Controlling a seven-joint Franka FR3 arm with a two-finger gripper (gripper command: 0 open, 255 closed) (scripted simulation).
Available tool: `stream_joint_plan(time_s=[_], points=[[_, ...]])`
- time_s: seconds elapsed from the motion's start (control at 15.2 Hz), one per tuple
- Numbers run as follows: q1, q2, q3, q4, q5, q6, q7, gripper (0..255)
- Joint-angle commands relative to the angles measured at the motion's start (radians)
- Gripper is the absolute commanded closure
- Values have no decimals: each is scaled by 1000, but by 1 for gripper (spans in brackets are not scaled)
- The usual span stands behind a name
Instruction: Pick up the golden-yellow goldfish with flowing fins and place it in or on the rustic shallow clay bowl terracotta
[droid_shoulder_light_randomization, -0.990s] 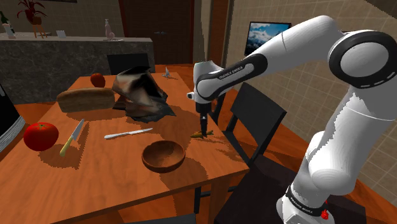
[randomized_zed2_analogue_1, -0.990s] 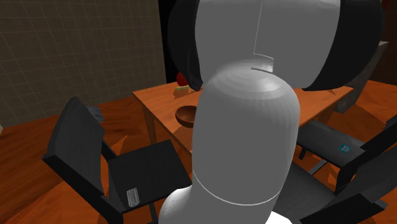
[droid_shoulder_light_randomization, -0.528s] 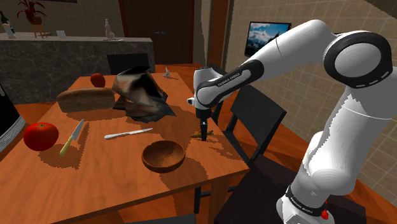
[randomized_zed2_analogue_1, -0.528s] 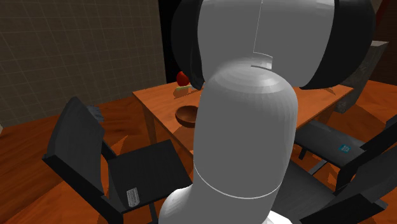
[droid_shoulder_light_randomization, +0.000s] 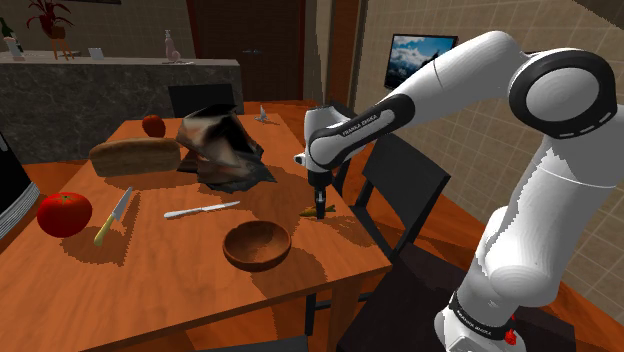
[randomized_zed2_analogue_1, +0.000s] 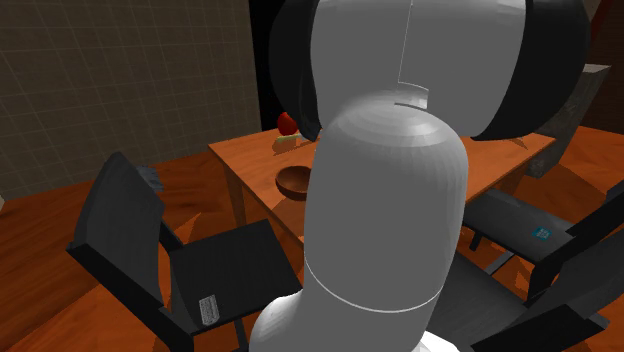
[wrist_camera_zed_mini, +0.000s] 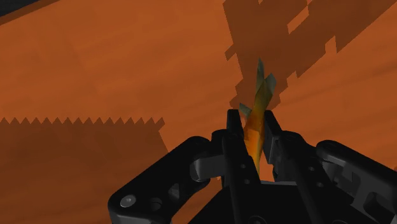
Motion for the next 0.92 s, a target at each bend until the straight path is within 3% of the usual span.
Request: stream_joint_plan(time_s=[0.0, 0.4, 0.86], points=[[0, 0, 0, 0, 0, 0, 0, 255], [0, 0, 0, 0, 0, 0, 0, 255], [0, -49, 0, 45, -4, -94, 5, 255]])
